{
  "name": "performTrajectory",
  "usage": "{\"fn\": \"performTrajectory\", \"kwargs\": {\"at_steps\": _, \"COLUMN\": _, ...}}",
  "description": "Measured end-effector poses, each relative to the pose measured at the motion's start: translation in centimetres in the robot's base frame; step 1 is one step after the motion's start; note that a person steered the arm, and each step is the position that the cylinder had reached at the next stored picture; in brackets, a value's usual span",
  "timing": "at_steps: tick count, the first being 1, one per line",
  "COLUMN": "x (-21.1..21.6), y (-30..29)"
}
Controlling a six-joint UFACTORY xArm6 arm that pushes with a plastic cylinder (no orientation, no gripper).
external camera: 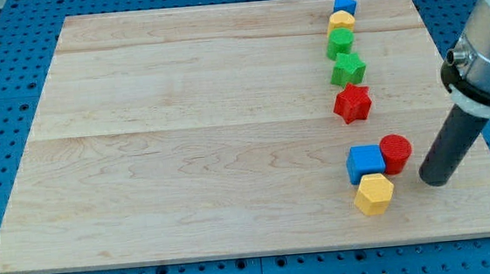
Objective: Slide the red circle below the red star
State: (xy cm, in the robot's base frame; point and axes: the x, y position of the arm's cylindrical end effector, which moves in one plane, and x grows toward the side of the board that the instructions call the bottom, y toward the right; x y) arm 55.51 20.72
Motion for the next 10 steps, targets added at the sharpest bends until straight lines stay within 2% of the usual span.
{"fn": "performTrajectory", "kwargs": {"at_steps": 1, "x": 0.2, "y": -0.8}}
{"fn": "performTrajectory", "kwargs": {"at_steps": 3, "x": -5.5, "y": -1.1}}
{"fn": "performTrajectory", "kwargs": {"at_steps": 5, "x": -8.5, "y": -3.4}}
{"fn": "performTrajectory", "kwargs": {"at_steps": 6, "x": -8.7, "y": -2.5}}
{"fn": "performTrajectory", "kwargs": {"at_steps": 8, "x": -9.6, "y": 3.0}}
{"fn": "performTrajectory", "kwargs": {"at_steps": 10, "x": -11.2, "y": -1.6}}
